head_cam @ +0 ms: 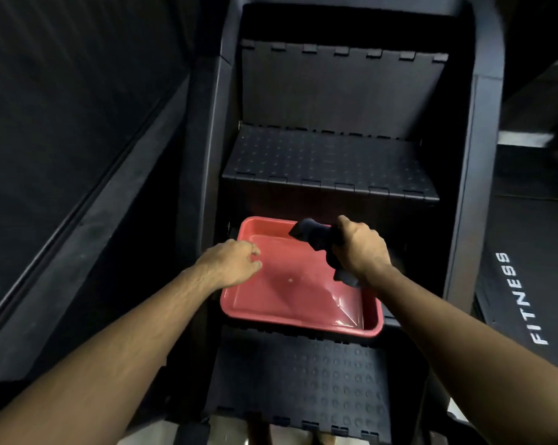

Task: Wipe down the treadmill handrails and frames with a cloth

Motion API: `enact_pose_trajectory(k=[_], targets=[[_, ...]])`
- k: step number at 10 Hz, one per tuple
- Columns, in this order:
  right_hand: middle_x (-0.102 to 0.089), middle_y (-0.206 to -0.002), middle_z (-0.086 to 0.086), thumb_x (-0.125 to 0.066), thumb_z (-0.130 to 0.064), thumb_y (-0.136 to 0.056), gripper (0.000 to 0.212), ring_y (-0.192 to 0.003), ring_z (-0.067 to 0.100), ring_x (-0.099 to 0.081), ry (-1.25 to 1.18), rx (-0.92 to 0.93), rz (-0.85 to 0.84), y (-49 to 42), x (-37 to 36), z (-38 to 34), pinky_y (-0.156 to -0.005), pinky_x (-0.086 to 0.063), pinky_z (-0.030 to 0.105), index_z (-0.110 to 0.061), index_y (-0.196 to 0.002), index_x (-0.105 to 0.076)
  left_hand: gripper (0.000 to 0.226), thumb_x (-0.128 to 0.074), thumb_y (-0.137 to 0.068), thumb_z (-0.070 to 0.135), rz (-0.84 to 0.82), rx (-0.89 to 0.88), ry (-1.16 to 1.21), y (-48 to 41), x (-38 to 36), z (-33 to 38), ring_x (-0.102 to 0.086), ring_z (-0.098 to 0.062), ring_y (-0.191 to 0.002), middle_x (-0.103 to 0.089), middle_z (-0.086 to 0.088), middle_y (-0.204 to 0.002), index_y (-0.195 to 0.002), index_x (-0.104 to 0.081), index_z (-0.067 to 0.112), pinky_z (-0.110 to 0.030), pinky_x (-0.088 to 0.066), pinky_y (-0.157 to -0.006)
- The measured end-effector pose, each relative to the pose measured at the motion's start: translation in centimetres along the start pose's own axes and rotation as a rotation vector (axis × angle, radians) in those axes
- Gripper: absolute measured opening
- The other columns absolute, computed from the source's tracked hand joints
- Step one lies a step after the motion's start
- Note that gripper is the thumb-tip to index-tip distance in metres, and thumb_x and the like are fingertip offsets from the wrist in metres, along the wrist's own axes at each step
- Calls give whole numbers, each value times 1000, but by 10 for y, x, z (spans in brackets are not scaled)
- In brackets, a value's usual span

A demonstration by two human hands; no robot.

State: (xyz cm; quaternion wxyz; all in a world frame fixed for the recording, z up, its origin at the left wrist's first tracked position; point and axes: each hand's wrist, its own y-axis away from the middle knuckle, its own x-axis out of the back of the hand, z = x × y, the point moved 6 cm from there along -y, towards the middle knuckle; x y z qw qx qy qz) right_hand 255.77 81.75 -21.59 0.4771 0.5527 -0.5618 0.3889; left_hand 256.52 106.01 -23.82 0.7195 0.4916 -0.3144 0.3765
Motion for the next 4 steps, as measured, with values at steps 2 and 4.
enact_pose_trajectory(k=[2, 4], targets=[[-72, -92, 8, -68, -16, -80, 27, -82, 34, -69, 28, 83, -57, -35, -53, -7, -60, -38, 33, -17, -101, -52, 42, -52, -94, 41, -30, 17, 17, -41, -12, -6, -61, -18, -117, -63, 5, -131, -134, -55, 29, -38, -48, -101], [-70, -112, 12, -63, -30, -88, 33, -102, 36, -67, -54, 105, -267, -31, -103, -15, -81, -53, 41, -21, -120, -61, 39, -53, -94, 39, -50, 59, 42, -56, -28, -13, -61, -21, -115, -64, 3, -128, -132, -56, 30, -40, -49, -99]])
